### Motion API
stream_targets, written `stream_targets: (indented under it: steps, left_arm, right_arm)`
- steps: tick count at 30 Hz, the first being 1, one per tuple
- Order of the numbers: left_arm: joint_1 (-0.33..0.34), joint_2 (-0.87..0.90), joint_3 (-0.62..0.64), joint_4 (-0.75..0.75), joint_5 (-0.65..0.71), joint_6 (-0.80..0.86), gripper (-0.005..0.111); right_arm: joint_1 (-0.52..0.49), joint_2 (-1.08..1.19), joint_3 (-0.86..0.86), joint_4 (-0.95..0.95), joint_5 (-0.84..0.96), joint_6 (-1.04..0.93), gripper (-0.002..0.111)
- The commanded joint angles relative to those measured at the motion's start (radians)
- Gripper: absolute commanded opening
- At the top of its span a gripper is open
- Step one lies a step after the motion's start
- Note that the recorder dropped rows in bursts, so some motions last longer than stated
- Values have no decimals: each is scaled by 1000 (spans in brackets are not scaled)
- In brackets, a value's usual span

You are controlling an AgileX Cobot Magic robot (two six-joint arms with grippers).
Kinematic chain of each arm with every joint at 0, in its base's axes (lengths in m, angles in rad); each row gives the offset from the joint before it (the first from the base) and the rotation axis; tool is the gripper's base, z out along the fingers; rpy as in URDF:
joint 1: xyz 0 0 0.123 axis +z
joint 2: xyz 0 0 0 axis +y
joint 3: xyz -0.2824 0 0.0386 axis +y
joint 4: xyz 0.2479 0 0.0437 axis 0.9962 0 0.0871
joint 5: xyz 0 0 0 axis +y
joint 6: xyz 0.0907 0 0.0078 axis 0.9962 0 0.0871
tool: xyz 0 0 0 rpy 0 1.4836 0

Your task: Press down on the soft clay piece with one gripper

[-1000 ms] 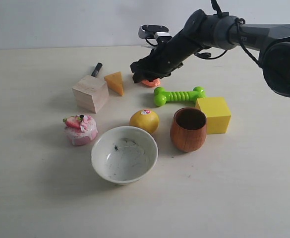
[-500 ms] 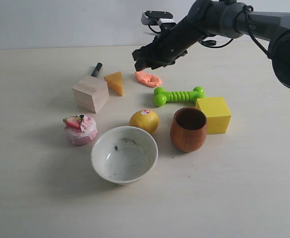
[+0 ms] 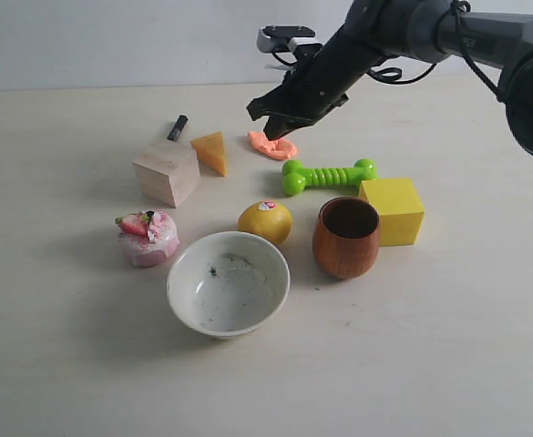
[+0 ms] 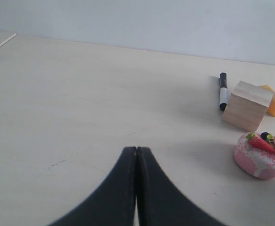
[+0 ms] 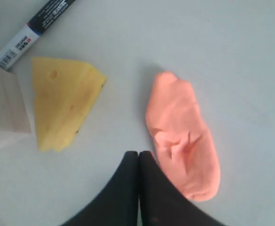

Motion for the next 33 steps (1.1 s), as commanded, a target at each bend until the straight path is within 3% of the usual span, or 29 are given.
stream_targets:
  steps: [1, 11, 25, 33]
  left_arm:
    - [2, -6, 1, -6, -7, -1, 0]
    - [2, -6, 1, -6, -7, -1, 0]
    - [2, -6, 1, -6, -7, -1, 0]
    - [2, -6, 1, -6, -7, -1, 0]
  right_arm:
    - [-4, -44, 30, -15, 8, 47, 0]
    - [-35, -378, 565, 154, -354, -95, 0]
    - [-35, -981, 1037, 249, -539, -81, 0]
    - [-35, -1187, 1159, 249, -485, 53, 0]
